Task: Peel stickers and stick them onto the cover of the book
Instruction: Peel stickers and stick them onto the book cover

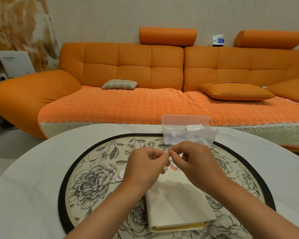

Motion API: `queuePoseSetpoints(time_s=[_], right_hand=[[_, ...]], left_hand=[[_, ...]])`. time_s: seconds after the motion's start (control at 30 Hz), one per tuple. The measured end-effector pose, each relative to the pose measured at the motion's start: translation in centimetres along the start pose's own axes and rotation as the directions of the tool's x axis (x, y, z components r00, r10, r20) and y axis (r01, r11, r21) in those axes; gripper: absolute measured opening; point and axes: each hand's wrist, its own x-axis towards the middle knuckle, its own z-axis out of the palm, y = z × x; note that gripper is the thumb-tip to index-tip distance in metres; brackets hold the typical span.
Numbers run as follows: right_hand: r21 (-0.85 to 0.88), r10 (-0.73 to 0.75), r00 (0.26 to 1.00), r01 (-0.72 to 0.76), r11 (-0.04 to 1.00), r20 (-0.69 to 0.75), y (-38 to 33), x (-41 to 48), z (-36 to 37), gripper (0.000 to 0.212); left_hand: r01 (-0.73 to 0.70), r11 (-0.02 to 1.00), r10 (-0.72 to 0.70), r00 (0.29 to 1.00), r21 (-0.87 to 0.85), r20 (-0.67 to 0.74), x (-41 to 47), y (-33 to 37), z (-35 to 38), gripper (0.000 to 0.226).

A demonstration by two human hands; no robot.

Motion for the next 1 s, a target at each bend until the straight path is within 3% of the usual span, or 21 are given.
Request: queuePoseSetpoints(time_s=[0.3, 0.67, 0.8, 1.0], right_hand=[[-0.015, -0.011, 1.0, 0.011, 1.0, 0.01, -0.14, -0.1, -0.01, 0.011], [0.357, 0.226, 0.967, -0.252, 0.9, 0.115, -0.25, 0.35, -0.08, 0.02], [0.226, 0.191, 0.98, -0.199, 0.954, 0.058, -0.23, 0.19, -0.24, 0.016], [0.024, 0.11, 0.994, -0.11, 0.994, 0.024, -0.72, -0.14, -0.27, 0.017]], left_hand=[[-0.08, 0.995, 0.081, 0.997, 0.058, -0.019, 0.0, -0.62, 0.2, 0.016], [-0.098, 0.995, 0.098, 0.995, 0.001, 0.025, 0.43, -0.67, 0.04, 0.015], [-0.039, 0.994, 0.045, 0.997, -0.099, 0.059, 0.27, -0.37, -0.01, 0.008], [-0.018, 0.994, 0.023, 0.999, -0.106, 0.047, 0.39, -0.48, -0.01, 0.01]])
